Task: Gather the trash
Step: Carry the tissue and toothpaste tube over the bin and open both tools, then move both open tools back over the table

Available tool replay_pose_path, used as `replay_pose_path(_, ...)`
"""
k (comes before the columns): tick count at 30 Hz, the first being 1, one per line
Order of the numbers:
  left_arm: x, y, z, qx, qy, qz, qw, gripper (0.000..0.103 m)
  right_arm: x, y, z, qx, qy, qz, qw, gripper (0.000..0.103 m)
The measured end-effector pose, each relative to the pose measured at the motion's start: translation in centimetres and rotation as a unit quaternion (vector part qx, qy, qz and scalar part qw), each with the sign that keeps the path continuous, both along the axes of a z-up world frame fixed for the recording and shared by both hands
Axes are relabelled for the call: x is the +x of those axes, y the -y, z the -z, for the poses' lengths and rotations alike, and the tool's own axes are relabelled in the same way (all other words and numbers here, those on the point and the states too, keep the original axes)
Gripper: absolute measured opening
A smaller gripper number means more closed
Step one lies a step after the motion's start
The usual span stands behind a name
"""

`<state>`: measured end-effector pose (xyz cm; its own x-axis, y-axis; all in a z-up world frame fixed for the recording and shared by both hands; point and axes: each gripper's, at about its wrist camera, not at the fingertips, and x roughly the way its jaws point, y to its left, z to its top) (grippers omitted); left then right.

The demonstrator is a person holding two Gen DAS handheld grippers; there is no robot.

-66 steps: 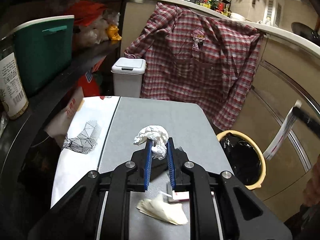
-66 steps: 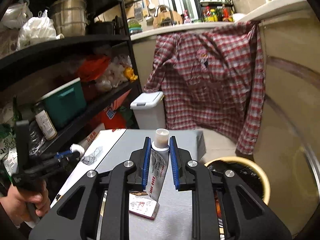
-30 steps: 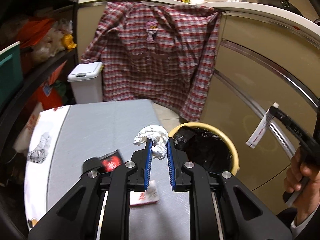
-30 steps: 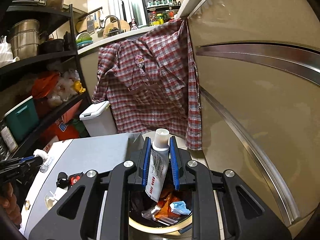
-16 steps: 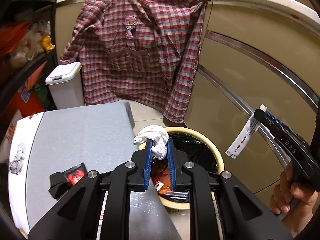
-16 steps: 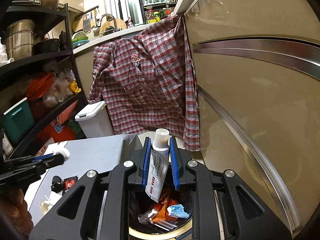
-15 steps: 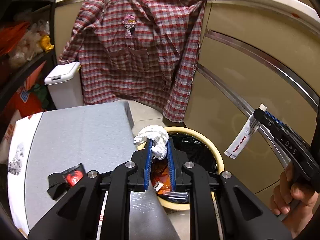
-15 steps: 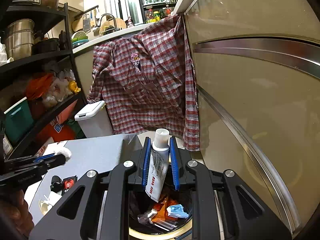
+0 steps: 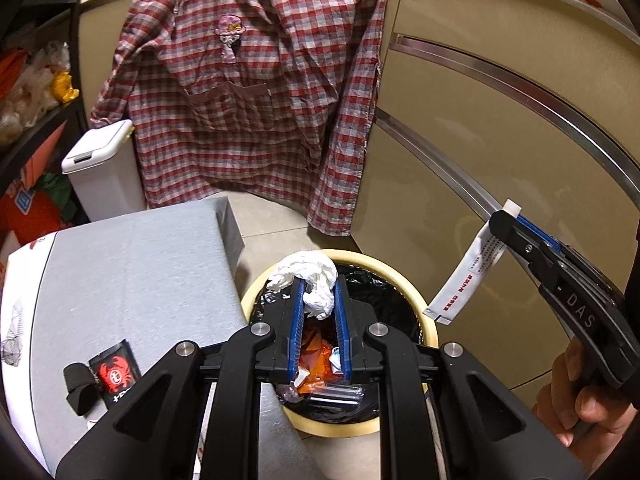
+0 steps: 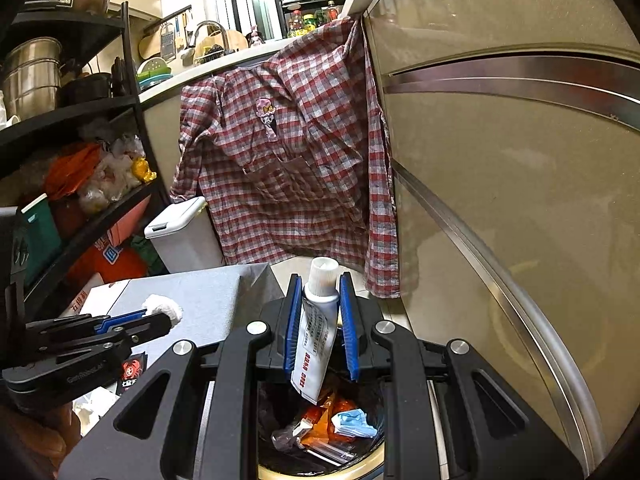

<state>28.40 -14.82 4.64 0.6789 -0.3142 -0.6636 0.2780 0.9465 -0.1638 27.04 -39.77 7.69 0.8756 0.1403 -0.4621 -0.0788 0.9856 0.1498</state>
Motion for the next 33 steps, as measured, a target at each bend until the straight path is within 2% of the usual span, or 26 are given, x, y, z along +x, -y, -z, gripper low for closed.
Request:
replay_pose_path(16,1.3,1.5,-0.2,0.002,-0.006,0.01,0.9999,0.015,0.5,0.0,0.1,-0.003,-0.004,0.003,1.0,0.021)
replay_pose_path(17,1.5,1.5,-0.3,0.004,-0.006,0.006,0.9999,0.02,0.6,0.0,0.2,-0.006,-0.007,0.006,1.0,0.023)
replay_pose_path(18,1.6,1.5,-0.3,0.006,-0.01,0.002,0.9999,0.031,0.8,0.0,0.4,-0.01,-0.011,0.01,1.0,0.036)
replay_pose_path(20,1.7,1.3,-0.4,-0.001,-0.011,-0.001,0.9999,0.037,0.9,0.1,0.5,-0.009,-0.013,0.011,1.0,0.041)
replay_pose_path(33,0.2,-0.8,-1.8,0.003,0.004,-0.004,1.0,0.037,0.6,0.5,0.7,-0.012,-0.012,0.013,1.0,0.041)
